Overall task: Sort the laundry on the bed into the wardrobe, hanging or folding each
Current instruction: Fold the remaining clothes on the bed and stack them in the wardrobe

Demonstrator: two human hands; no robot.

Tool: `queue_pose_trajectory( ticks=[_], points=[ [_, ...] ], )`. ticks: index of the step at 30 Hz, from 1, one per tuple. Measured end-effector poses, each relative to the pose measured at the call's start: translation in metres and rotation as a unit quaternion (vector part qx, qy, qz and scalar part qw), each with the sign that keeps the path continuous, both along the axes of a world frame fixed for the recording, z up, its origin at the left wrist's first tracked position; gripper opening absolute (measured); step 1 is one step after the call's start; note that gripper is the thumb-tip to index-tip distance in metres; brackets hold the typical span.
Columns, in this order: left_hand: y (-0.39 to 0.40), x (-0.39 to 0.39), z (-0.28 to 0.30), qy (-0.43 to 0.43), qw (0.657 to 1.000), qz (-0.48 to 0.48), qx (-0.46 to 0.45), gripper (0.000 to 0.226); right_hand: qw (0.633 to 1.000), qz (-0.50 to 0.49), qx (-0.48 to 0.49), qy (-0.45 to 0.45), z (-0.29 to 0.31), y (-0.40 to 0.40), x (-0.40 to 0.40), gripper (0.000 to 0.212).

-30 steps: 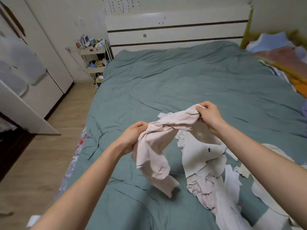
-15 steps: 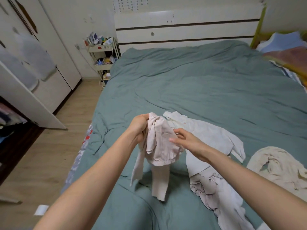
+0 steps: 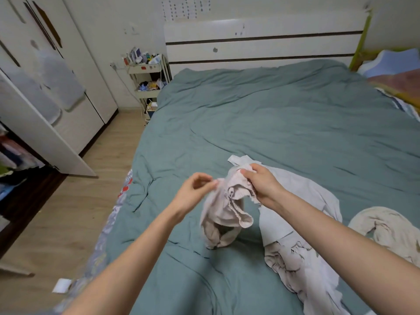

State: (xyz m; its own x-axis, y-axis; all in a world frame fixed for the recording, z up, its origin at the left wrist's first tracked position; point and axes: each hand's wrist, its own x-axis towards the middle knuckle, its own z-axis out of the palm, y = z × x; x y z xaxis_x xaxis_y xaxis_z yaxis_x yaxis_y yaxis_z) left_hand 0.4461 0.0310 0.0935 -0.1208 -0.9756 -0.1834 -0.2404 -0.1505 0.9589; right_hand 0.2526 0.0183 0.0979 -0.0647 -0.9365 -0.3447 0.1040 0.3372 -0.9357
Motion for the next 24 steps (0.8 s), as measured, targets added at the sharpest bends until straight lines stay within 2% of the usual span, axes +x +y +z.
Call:
queue_pose_trajectory(
  ticks=[2, 4, 8, 11, 13, 18, 20, 22, 24],
  points=[
    [0.013, -0.006, -0.013, 0.008, 0.996, -0.088, 0.023, 0.033, 0.999, -0.016, 0.015, -0.035, 0.008, -0.007, 0.004, 0.018],
    [0.017, -0.015, -0.020, 0.015, 0.995, -0.094, 0.024, 0.035, 0.997, -0.031, 0.015, -0.072, 0.016, -0.011, 0.008, 0.018],
    [0.016, -0.028, -0.024, -0.024, 0.998, -0.055, -0.004, 0.005, 0.992, -0.067, 0.017, -0.102, 0.031, -0.014, 0.004, 0.019],
    [0.008, -0.020, -0.016, -0.059, 0.993, -0.091, -0.037, 0.017, 0.995, -0.097, 0.019, -0.027, 0.037, -0.016, -0.014, 0.021],
    [-0.003, -0.010, -0.001, -0.059, 0.989, -0.114, -0.068, 0.014, 0.995, -0.091, 0.024, 0.037, 0.040, -0.016, -0.033, 0.027],
    [-0.036, 0.003, 0.045, -0.058, 0.981, -0.126, -0.135, 0.019, 0.996, 0.090, -0.009, 0.025, 0.061, -0.011, -0.052, 0.010],
    [-0.047, 0.004, 0.062, -0.078, 0.975, -0.156, -0.140, 0.018, 0.988, 0.123, -0.042, 0.080, 0.067, -0.012, -0.054, 0.009],
    [-0.056, 0.008, 0.077, -0.107, 0.966, -0.188, -0.140, 0.016, 0.978, 0.101, -0.072, 0.165, 0.072, -0.017, -0.057, 0.012],
    [-0.063, 0.014, 0.089, -0.138, 0.961, -0.200, -0.131, 0.014, 0.975, 0.070, -0.086, 0.191, 0.076, -0.023, -0.062, 0.017]
  ],
)
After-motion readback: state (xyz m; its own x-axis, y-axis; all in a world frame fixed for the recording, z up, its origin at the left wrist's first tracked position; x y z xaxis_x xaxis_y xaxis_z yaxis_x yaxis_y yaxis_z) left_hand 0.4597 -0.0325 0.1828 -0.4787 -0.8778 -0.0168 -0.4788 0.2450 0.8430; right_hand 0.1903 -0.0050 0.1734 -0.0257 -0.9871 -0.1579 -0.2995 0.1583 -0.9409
